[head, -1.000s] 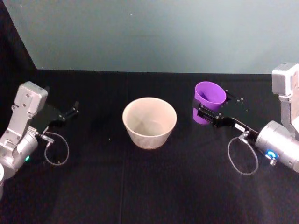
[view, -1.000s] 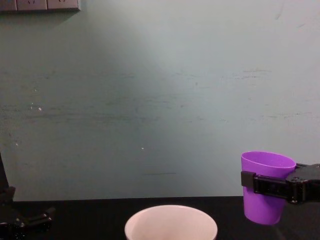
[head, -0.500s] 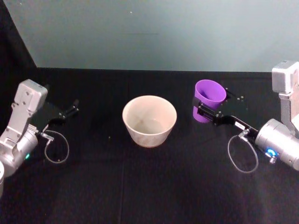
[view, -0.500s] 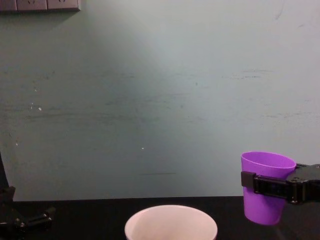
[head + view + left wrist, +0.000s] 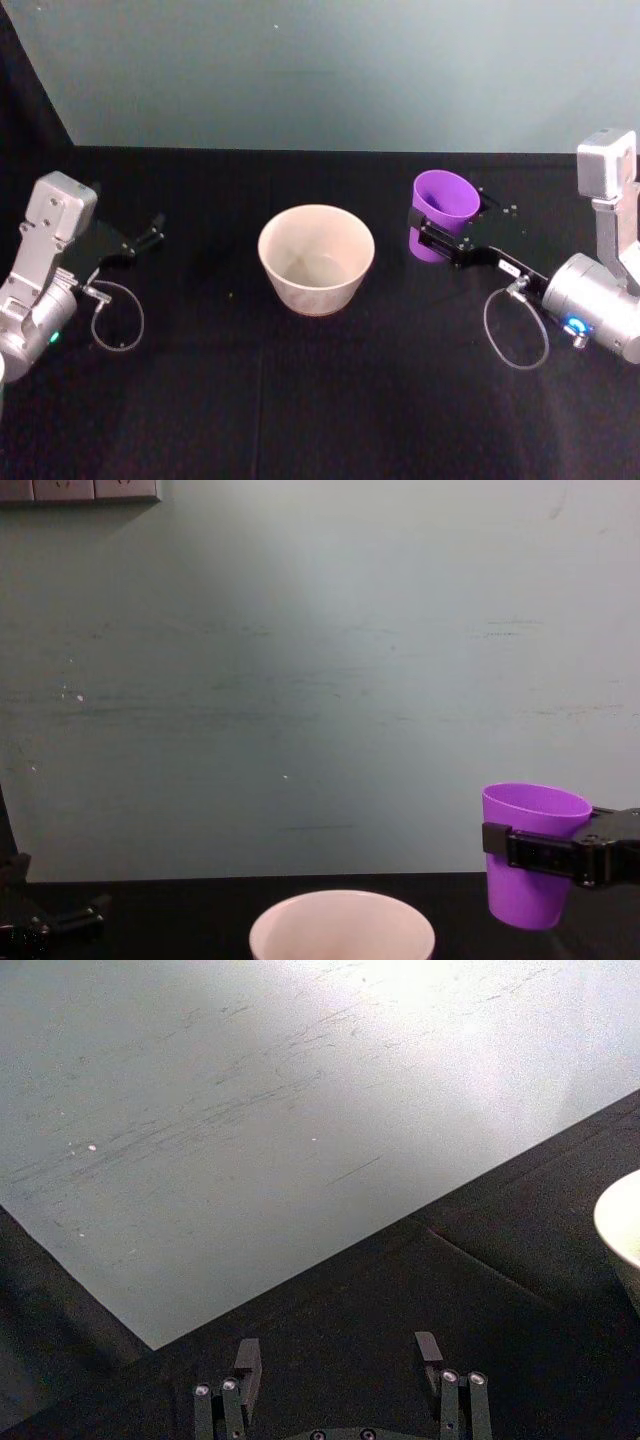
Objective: Pick up the cup and pour the mung beans from the cup into the bowl.
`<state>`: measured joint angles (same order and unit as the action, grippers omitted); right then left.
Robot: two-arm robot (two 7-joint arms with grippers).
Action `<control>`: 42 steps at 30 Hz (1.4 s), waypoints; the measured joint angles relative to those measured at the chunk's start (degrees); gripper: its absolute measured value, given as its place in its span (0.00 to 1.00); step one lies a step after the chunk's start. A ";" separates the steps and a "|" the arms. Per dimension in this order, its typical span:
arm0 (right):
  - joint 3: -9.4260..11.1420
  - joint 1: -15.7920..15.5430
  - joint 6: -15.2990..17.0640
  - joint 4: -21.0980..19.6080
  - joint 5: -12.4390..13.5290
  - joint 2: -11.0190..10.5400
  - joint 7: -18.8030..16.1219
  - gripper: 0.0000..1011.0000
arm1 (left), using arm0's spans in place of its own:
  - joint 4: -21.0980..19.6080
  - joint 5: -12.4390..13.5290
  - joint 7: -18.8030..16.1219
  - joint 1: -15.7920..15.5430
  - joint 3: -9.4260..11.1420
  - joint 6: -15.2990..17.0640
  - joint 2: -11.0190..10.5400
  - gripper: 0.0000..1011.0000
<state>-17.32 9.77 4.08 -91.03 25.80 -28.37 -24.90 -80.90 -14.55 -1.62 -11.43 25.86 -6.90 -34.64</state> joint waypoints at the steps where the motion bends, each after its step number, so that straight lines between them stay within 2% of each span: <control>1: 0.00 0.00 0.00 0.00 0.00 0.00 0.00 0.72 | 0.00 0.00 0.00 0.00 0.00 0.00 0.00 0.99; 42: 0.00 0.00 0.00 0.00 0.00 0.00 0.00 0.72 | 0.00 0.00 0.00 0.00 0.00 0.00 0.00 0.99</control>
<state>-17.32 9.77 4.08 -91.03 25.80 -28.37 -24.90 -80.90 -14.55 -1.62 -11.43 25.86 -6.90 -34.65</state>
